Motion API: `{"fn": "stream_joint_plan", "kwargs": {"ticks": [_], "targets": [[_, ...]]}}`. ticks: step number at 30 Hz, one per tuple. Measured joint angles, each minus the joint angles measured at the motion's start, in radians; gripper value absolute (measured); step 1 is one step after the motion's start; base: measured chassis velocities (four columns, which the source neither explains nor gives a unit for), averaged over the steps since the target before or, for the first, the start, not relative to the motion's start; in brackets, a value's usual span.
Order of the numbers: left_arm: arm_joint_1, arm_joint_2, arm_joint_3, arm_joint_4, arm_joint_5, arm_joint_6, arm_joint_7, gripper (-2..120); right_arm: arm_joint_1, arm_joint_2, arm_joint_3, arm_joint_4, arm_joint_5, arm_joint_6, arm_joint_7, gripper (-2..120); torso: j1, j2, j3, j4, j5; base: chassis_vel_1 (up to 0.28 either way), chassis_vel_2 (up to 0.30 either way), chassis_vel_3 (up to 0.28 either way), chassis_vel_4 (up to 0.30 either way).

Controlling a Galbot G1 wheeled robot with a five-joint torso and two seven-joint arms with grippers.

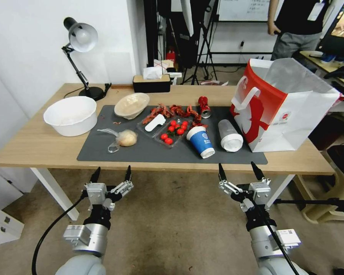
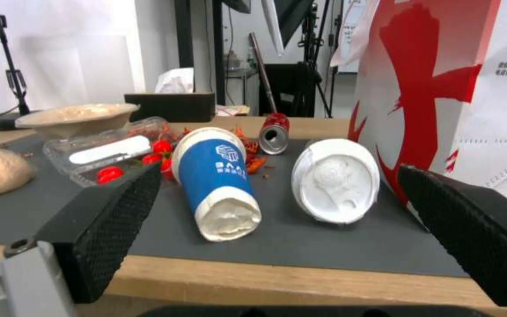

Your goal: Pick up the trash from the table and place it into the takeout bag.

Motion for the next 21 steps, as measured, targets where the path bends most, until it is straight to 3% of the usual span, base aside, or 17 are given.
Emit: {"fn": "stream_joint_plan", "kwargs": {"ticks": [9,13,16,21], "targets": [[-0.006,0.018,-0.017,0.007,-0.003,0.000,0.013,100,0.008,-0.015,0.009,0.004,0.013,-0.001,0.003,100,0.000,0.000,0.000,0.0000,0.0001,0.000,0.000,0.000,0.000],[-0.019,0.037,-0.003,0.038,-0.004,-0.010,0.032,100,0.020,-0.032,0.026,0.040,0.039,-0.040,0.014,100,0.000,0.000,0.000,0.0005,0.0000,0.000,0.000,0.000,0.000],[-0.049,0.066,0.018,0.060,-0.022,-0.002,0.042,100,0.032,-0.043,0.055,0.058,0.065,-0.069,0.021,100,0.000,0.000,0.000,-0.0009,-0.0004,0.000,0.000,0.000,0.000],[-0.058,0.097,-0.001,0.066,-0.047,0.001,0.041,100,0.092,-0.096,0.057,0.038,0.094,-0.111,0.033,100,0.000,0.000,0.000,0.0002,0.0002,0.000,0.000,0.000,0.000]]}}
